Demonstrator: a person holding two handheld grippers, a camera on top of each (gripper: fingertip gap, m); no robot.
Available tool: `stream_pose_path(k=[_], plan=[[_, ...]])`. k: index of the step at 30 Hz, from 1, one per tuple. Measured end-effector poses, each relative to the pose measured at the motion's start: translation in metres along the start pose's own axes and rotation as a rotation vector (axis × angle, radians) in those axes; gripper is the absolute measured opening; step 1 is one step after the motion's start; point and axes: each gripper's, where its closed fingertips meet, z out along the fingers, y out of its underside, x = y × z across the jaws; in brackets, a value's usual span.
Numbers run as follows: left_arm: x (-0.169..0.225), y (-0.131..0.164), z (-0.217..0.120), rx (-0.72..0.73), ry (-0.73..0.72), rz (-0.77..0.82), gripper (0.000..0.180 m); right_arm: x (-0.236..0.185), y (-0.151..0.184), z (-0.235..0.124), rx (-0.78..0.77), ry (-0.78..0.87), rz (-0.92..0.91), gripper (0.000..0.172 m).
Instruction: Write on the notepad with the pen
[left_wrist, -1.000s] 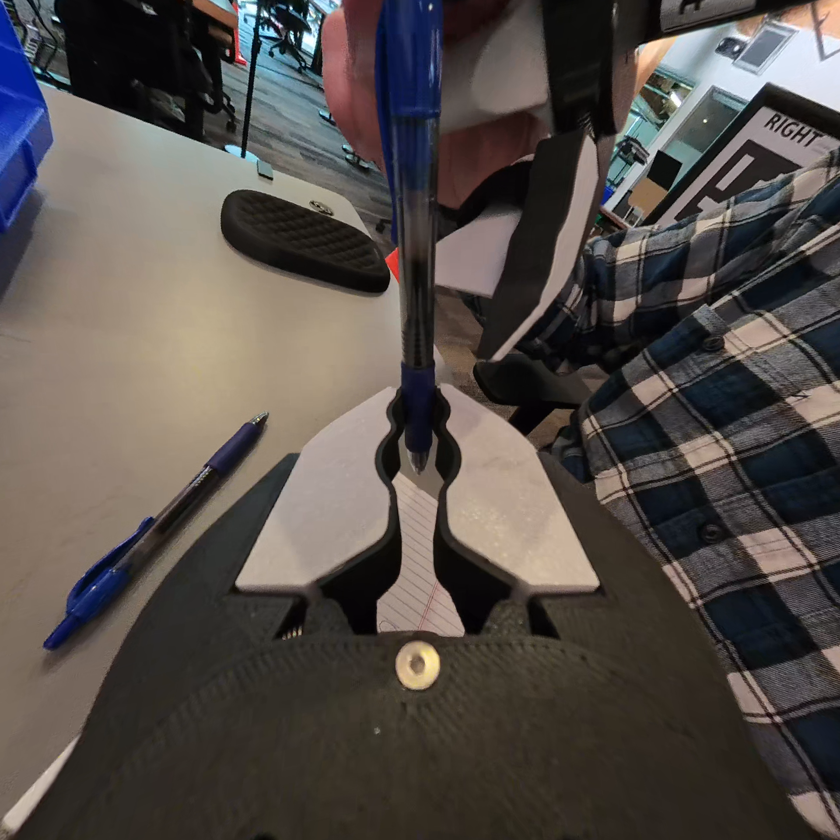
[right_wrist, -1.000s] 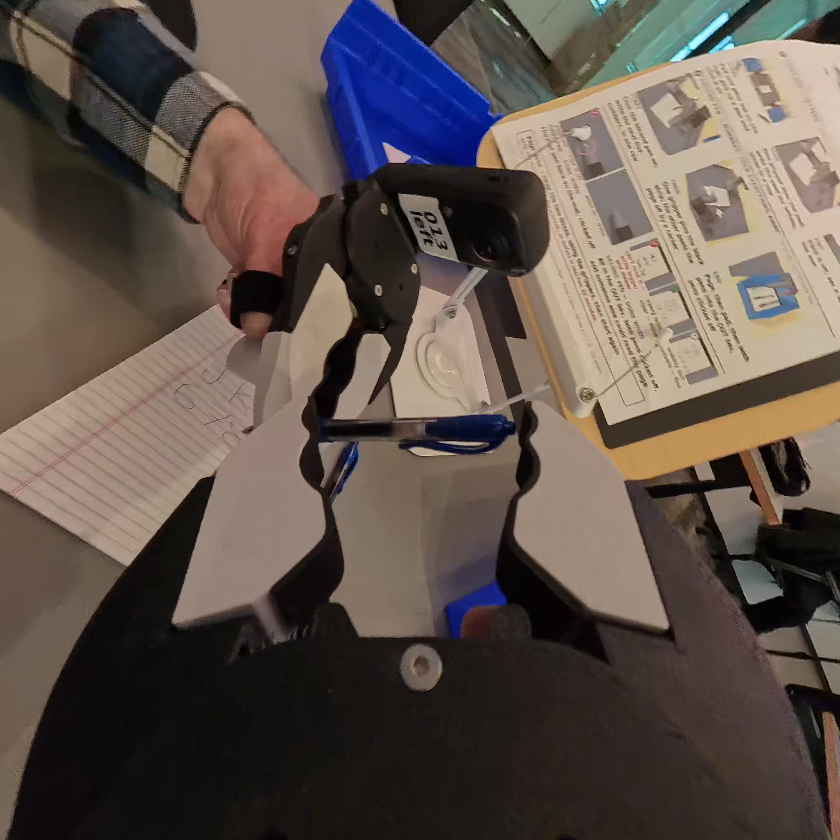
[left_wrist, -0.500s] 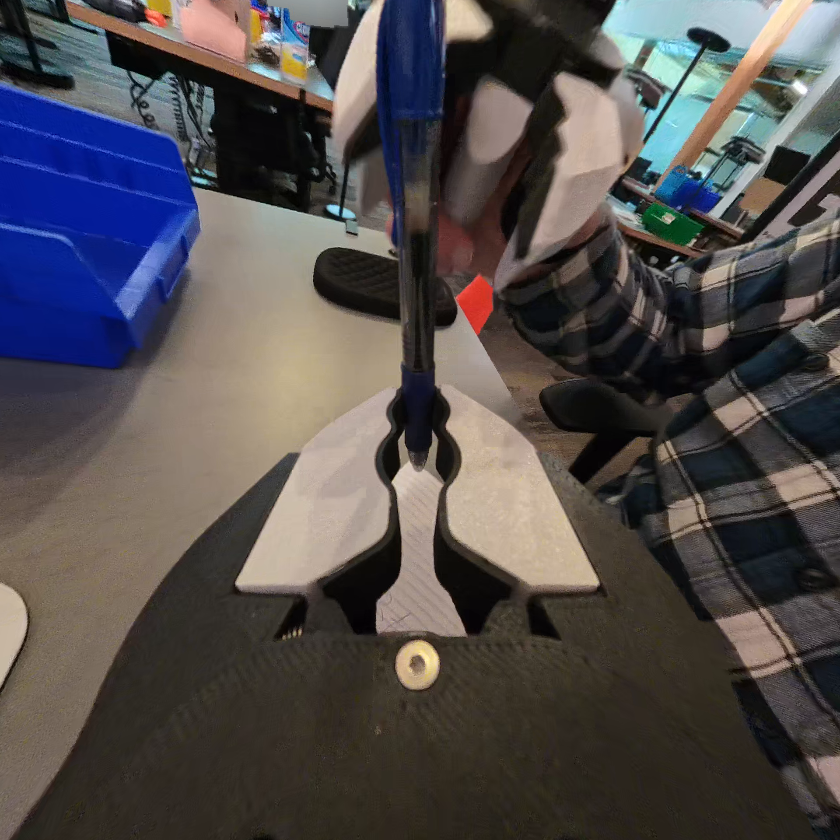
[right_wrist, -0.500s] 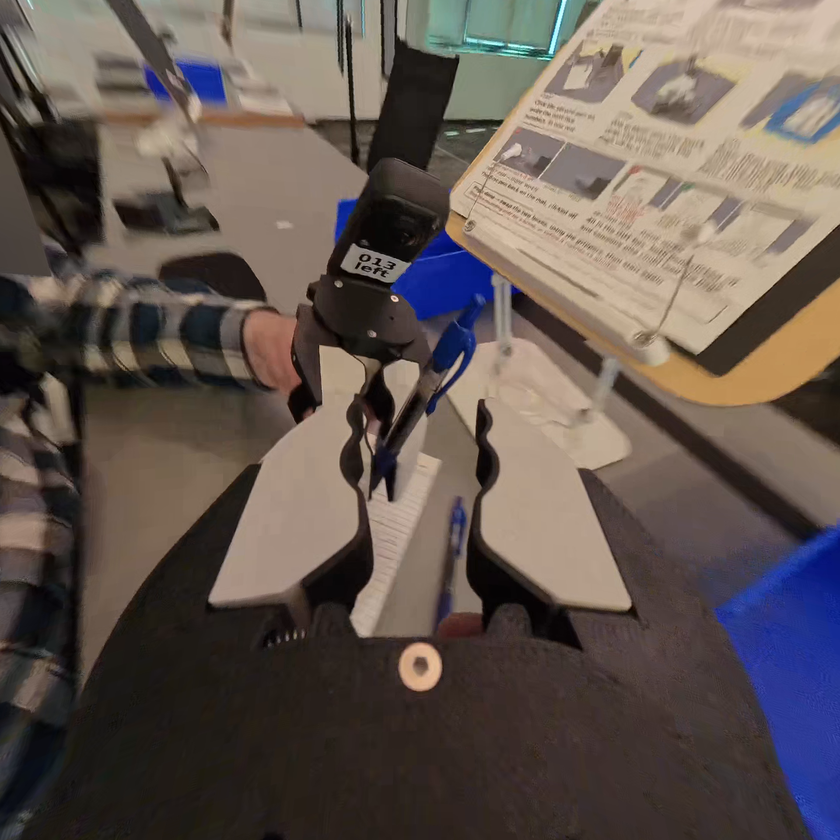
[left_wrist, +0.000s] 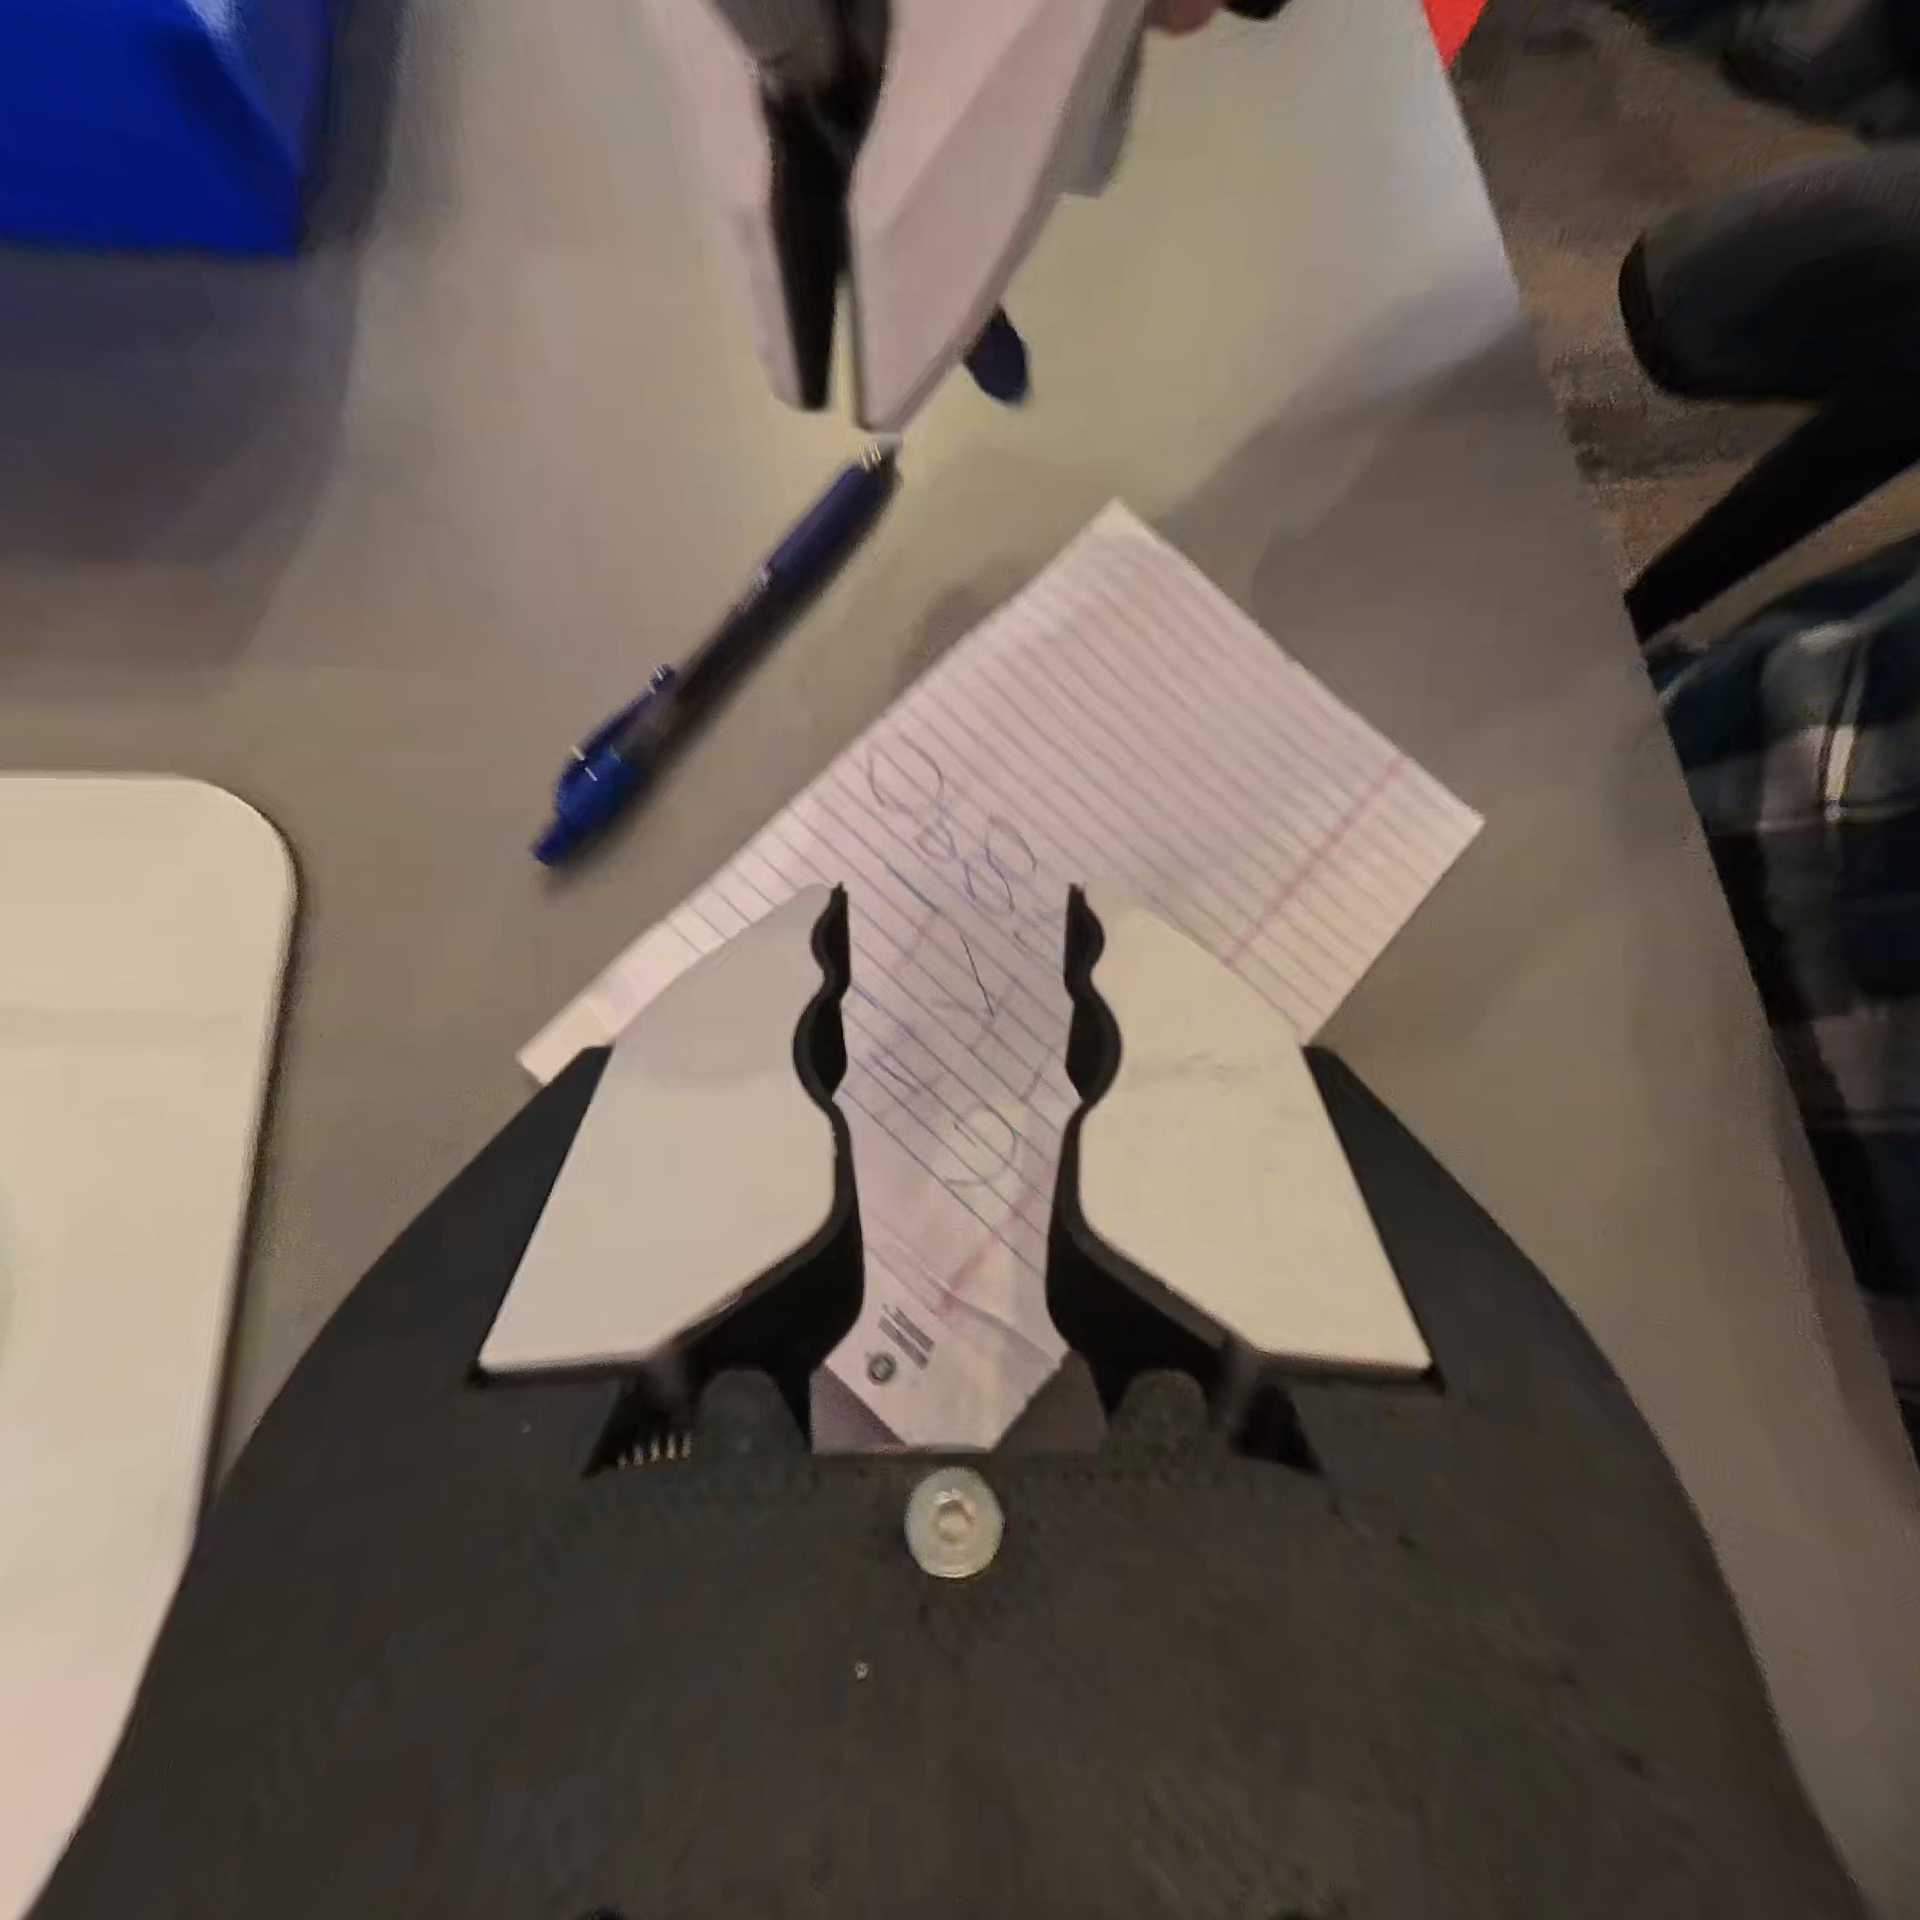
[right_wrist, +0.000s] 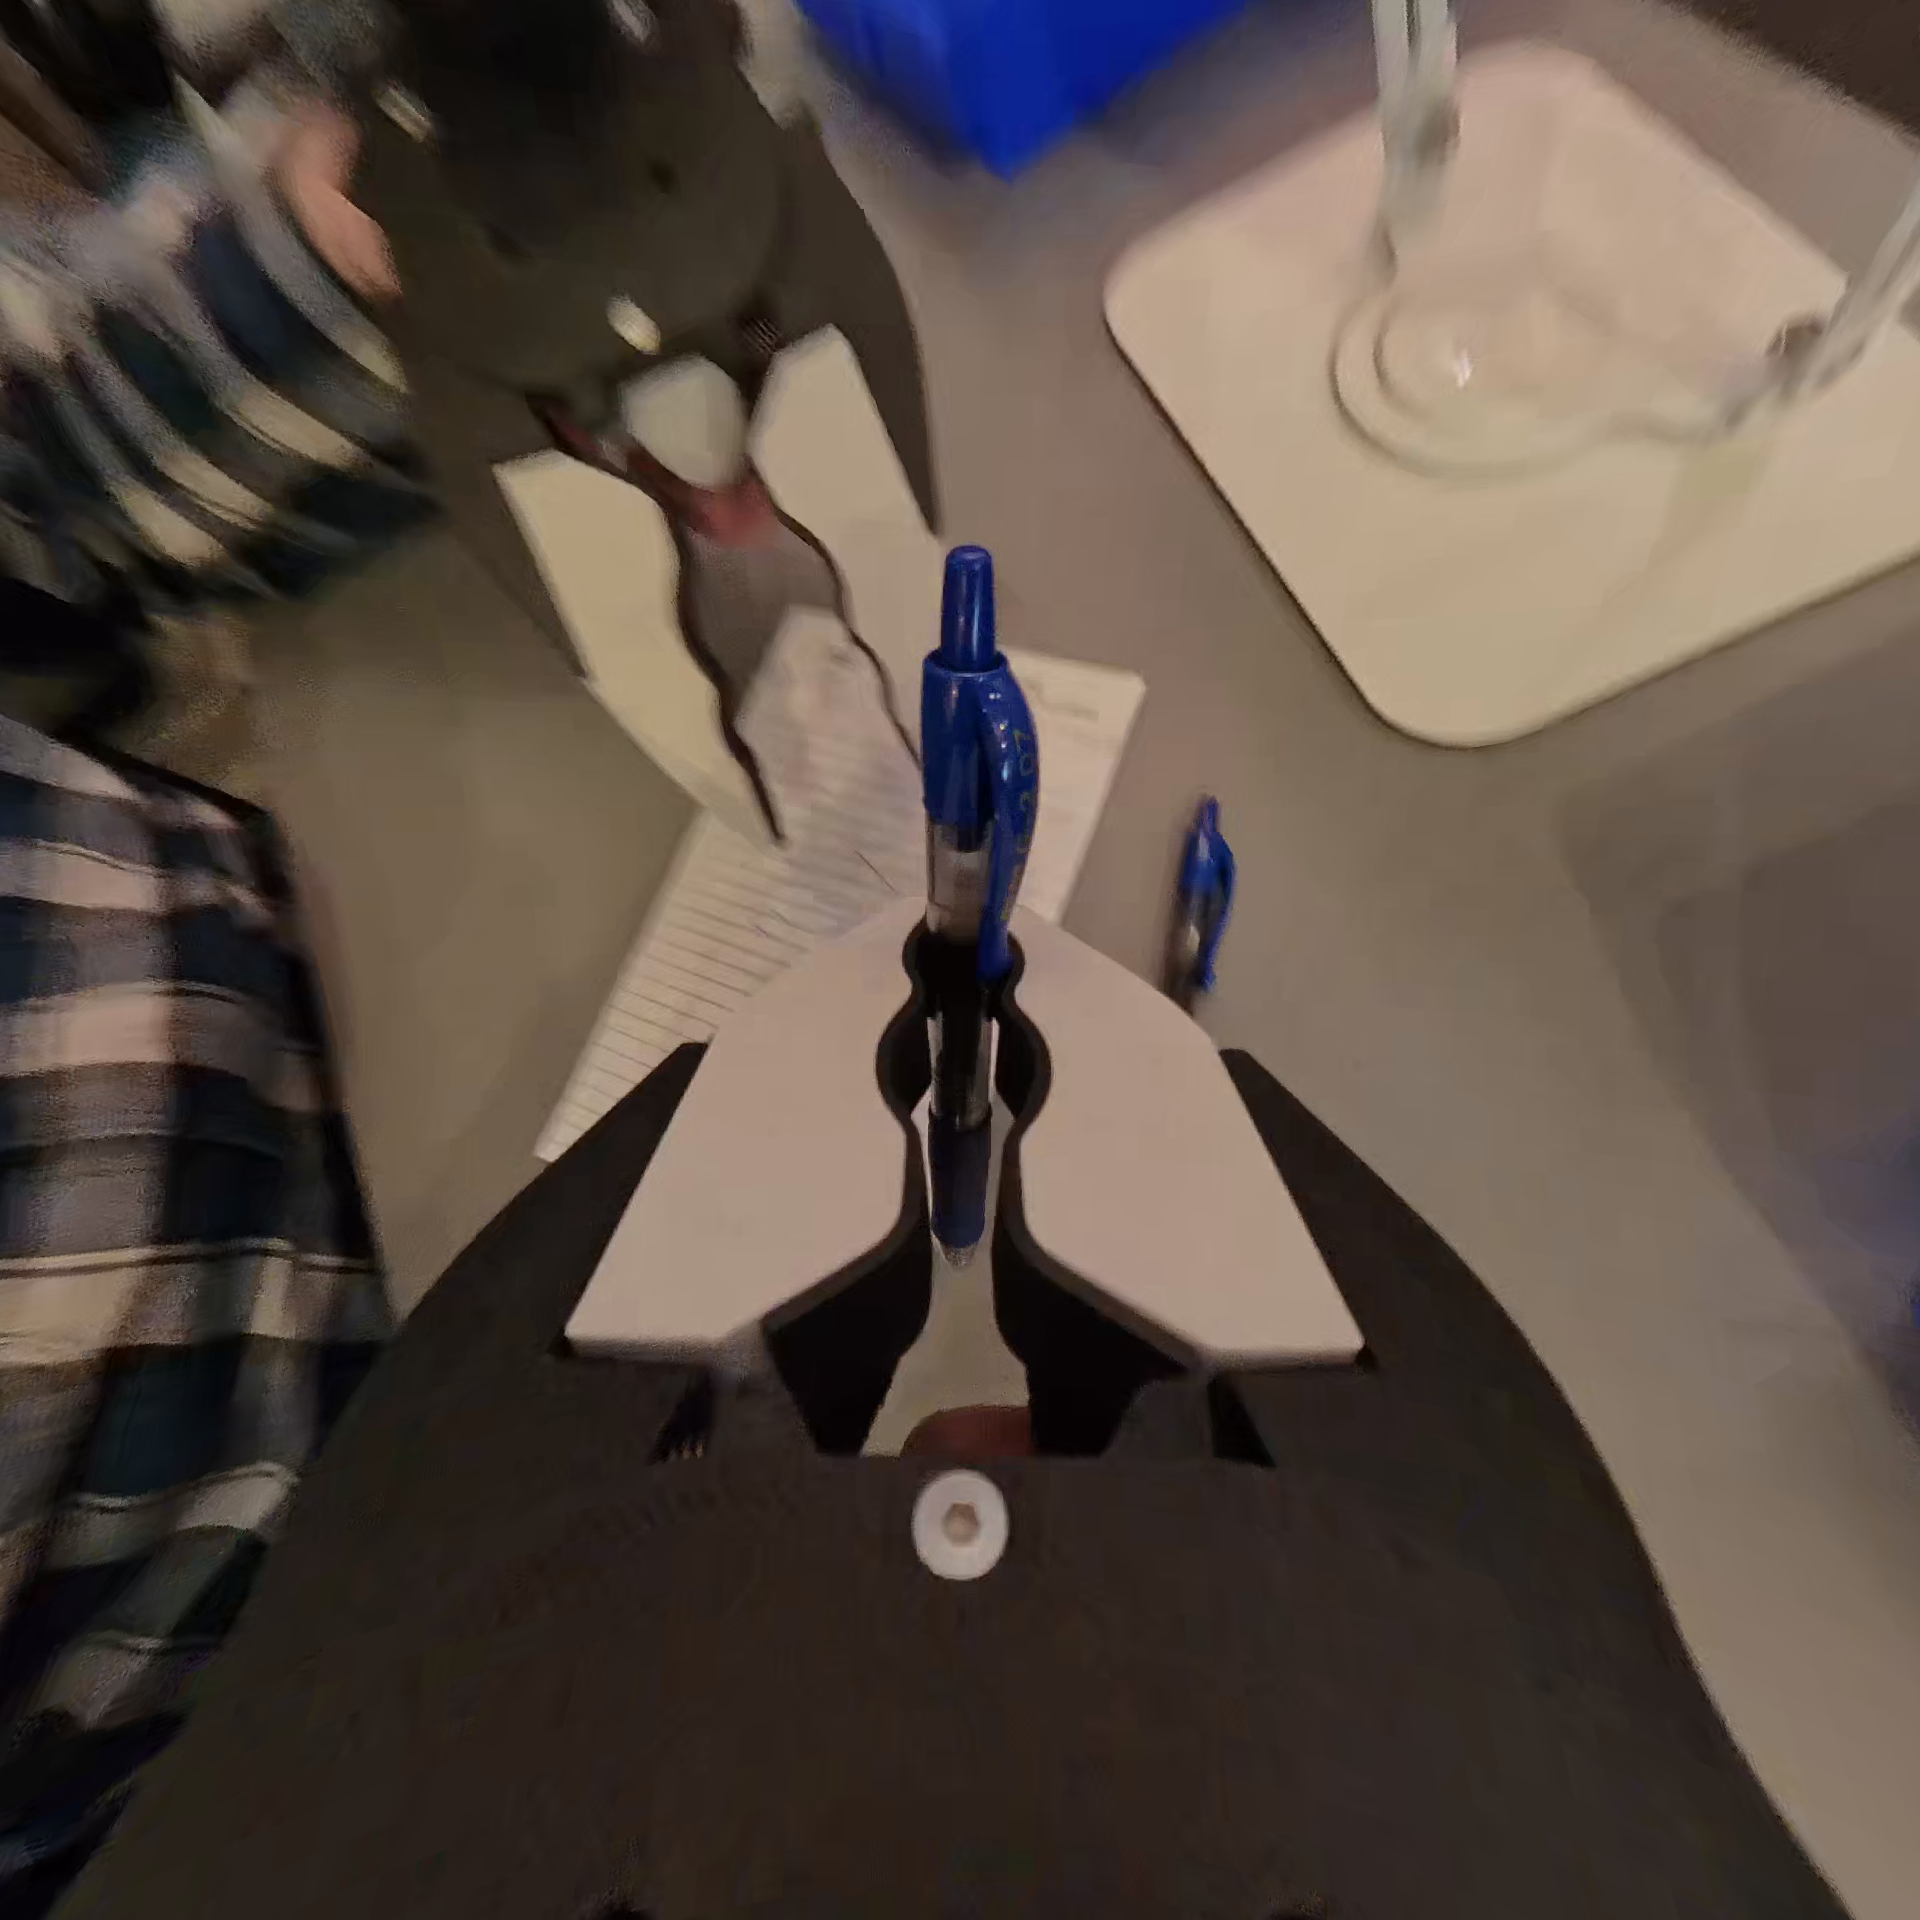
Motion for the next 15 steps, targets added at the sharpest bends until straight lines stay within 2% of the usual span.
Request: stream_pose_path(k=[4, 7, 8, 9, 15], plan=[[0.005, 0.042, 0.016, -0.186, -0.043, 0.039, 0.044, 0.013, 0.031, 0.032, -0.16, 0.01, 0.044, 0.007], [0.013, 0.039, 0.021, -0.154, -0.048, 0.019, 0.045, 0.026, 0.041, 0.046, -0.222, 0.052, 0.058, 0.007], [0.013, 0.039, 0.022, -0.152, -0.071, 0.015, 0.046, 0.031, 0.045, 0.049, -0.254, 0.073, 0.06, 0.012], [0.015, 0.039, 0.023, -0.15, -0.085, 0.01, 0.048, 0.035, 0.048, 0.05, -0.276, 0.097, 0.063, 0.025], [0.026, 0.036, 0.027, -0.14, -0.171, -0.087, 0.049, 0.033, 0.029, 0.025, -0.18, 0.204, 0.014, 0.045]])
